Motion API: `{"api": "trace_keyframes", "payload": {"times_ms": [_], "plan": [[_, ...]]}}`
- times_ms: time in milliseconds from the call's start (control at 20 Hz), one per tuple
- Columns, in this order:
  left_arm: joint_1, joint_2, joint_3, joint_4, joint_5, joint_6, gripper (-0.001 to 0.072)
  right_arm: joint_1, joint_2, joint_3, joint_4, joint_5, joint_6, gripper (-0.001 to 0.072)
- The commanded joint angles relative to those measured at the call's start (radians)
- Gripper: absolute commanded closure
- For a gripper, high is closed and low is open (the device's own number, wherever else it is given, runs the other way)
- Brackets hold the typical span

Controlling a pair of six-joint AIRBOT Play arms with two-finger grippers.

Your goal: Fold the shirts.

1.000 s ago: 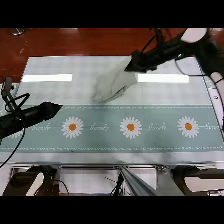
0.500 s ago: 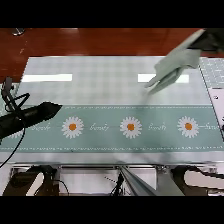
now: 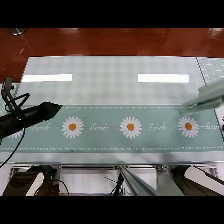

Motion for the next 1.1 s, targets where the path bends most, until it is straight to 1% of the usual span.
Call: {"api": "trace_keyframes", "payload": {"times_ms": [0,100,250,400,450,500,550,600,700,750,800,850,900,950,1000,1050], "plan": [[-0.001,0.000,0.000,0.001,0.000,0.000,0.0679,-0.175,0.129,-0.232,-0.132,0.013,-0.014,0.0692],[-0.001,0.000,0.000,0.000,0.000,0.000,0.0679,-0.274,0.193,-0.342,-0.158,0.014,-0.008,0.0692],[-0.001,0.000,0.000,0.000,0.000,0.004,0.0679,-0.372,0.315,-0.483,-0.270,0.014,0.055,0.0691],[-0.001,0.000,0.000,0.000,0.010,0.004,0.0679,-0.401,0.435,-0.574,-0.537,-0.025,0.137,0.0679],[-0.001,0.000,0.000,0.000,0.010,0.004,0.0679,-0.401,0.451,-0.591,-0.608,-0.038,0.171,0.0562],[-0.001,0.000,0.000,0.000,0.010,0.004,0.0679,-0.401,0.448,-0.595,-0.644,-0.038,0.186,0.0360],[-0.001,0.000,0.000,0.000,0.009,0.004,0.0678,-0.401,0.443,-0.595,-0.645,-0.040,0.185,0.0190],[0.000,0.000,0.001,0.000,0.010,0.008,0.0679,-0.401,0.437,-0.595,-0.636,-0.048,0.185,0.0130],[0.000,0.000,0.010,0.000,0.050,0.062,0.0679,-0.400,0.427,-0.589,-0.554,-0.099,0.158,0.0136],[-0.001,0.000,0.011,-0.001,0.093,0.069,0.0679,-0.400,0.426,-0.584,-0.432,-0.142,0.150,0.0169],[0.000,-0.002,0.012,-0.003,0.146,0.069,0.0679,-0.398,0.426,-0.584,-0.264,-0.209,0.149,0.0319],[-0.001,-0.011,0.024,-0.015,0.188,0.082,0.0679,-0.385,0.426,-0.584,-0.037,-0.299,0.111,0.0606],[-0.001,-0.037,0.057,-0.052,0.202,0.131,0.0680,-0.346,0.426,-0.584,0.167,-0.410,0.056,0.0690],[-0.002,-0.079,0.114,-0.104,0.196,0.196,0.0680,-0.270,0.418,-0.584,0.352,-0.535,0.044,0.0690],[-0.011,-0.129,0.185,-0.149,0.183,0.238,0.0680,-0.167,0.403,-0.576,0.478,-0.640,0.010,0.0690],[-0.031,-0.188,0.280,-0.179,0.163,0.264,0.0680,-0.021,0.377,-0.547,0.531,-0.715,-0.042,0.0690]]}}
